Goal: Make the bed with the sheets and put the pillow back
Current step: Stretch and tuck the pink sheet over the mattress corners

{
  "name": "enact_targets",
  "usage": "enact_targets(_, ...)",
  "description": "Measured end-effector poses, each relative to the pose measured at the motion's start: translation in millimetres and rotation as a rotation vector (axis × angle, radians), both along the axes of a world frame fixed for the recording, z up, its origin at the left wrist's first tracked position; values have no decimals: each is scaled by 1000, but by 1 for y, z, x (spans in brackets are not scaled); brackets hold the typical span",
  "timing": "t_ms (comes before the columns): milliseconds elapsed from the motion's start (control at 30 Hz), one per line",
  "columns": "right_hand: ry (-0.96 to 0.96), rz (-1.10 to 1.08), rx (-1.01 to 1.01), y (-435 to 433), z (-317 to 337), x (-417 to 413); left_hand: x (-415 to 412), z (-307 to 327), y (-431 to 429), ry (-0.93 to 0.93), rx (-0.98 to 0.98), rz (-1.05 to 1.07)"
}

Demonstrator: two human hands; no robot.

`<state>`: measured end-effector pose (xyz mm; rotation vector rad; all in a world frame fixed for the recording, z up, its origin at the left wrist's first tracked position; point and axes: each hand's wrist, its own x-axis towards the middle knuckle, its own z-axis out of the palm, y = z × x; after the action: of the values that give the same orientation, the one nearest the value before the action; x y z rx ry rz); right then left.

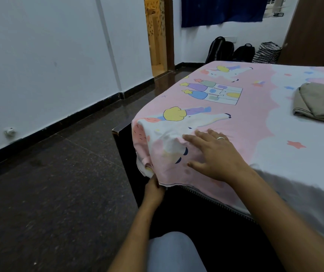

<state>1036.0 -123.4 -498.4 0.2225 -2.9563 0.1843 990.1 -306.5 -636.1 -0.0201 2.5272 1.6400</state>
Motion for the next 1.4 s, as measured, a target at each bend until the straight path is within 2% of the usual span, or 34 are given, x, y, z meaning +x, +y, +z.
enact_targets(67,-1,-3,3,0,0,0,-3,5,9,24,-27,-56)
enact_targets(133,-4,-4,7,-1,0,0,-15,3,13,28,-143,-147)
enact_targets(267,12,0,5,-1,-1,-1,-27,1,15,-86,-359,-202)
enact_targets(333,12,3,3,1,-2,0,-28,-3,11,-70,-302,-93)
enact_targets(400,11,13,-1,3,-3,0,-30,-3,1,-62,-180,175)
enact_targets(467,11,22,-10,4,-4,-1,-35,-6,-11,25,-122,405)
enact_targets(500,16,23,-17,4,-4,-2,-38,-7,-15,81,-104,448)
enact_targets(567,25,24,-33,4,-5,-2,-46,-12,-17,108,-72,405)
enact_targets(633,37,24,-38,4,-6,-1,-49,-17,-12,0,83,347)
enact_targets(700,48,24,-33,4,-7,0,-51,-20,-6,-69,158,387)
enact_targets(767,51,24,-30,5,-8,-1,-54,-23,-7,-112,148,426)
enact_targets(833,47,28,-40,5,-8,-1,-56,-18,-10,-157,67,298)
enact_targets(933,52,29,-54,4,-7,-1,-44,-8,-15,-225,-127,-82)
enact_targets(967,49,24,-54,3,-6,-1,-36,-5,-16,-249,-157,-142)
enact_targets(1100,14,48,-96,3,1,3,-22,-3,-17,-283,-75,-142)
enact_targets(1200,3,47,-80,5,0,3,-20,7,-1,-411,-137,-220)
enact_targets(1267,87,31,-93,1,-2,3,-21,7,15,-433,-211,-237)
enact_targets(1367,511,128,-167,-23,-16,11,-20,-1,30,-428,-106,-172)
enact_targets(1400,574,178,-178,-37,-26,16,-19,-5,32,-377,-91,-133)
